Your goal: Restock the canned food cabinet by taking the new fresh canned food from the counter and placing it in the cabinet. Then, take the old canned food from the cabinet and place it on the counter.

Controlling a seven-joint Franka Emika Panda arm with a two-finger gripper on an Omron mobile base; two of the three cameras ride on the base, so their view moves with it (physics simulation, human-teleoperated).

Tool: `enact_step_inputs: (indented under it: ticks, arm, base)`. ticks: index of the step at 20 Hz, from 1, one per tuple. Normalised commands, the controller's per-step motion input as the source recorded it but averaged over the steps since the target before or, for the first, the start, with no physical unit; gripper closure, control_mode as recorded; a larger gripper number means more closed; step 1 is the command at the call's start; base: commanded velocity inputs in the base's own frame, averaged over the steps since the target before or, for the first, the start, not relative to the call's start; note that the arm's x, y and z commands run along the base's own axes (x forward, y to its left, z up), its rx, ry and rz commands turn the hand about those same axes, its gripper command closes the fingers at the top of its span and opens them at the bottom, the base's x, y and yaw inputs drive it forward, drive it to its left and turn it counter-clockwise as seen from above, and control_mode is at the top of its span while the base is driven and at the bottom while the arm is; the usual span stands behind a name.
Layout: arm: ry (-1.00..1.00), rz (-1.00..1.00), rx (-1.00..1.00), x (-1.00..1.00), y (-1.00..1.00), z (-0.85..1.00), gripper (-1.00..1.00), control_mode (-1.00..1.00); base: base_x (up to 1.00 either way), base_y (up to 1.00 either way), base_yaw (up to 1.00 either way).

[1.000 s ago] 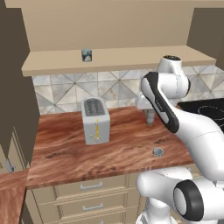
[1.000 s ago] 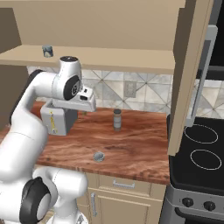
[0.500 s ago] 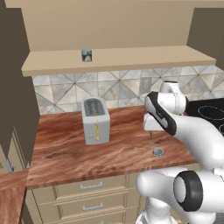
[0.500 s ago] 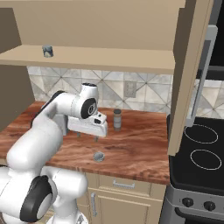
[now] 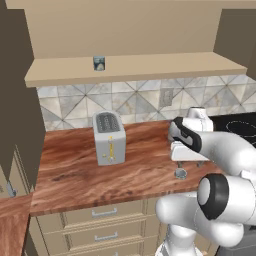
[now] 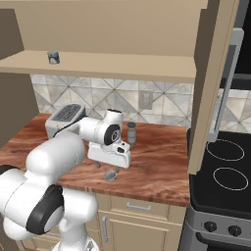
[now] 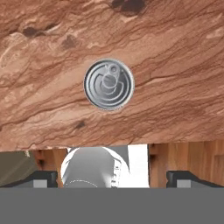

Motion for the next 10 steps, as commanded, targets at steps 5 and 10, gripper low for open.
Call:
enact_step_inputs:
  ticks: [5,10]
  arm:
    - [0.0,0.0,0.0,0.0,0.06,-0.23,-1.0,-1.0]
    - [-0.01,0.0,0.0,0.1,0.13,-0.42,-1.0,-1.0]
  base:
    - [0.0,0.0,0.0]
    - [0.0,0.0,0.0]
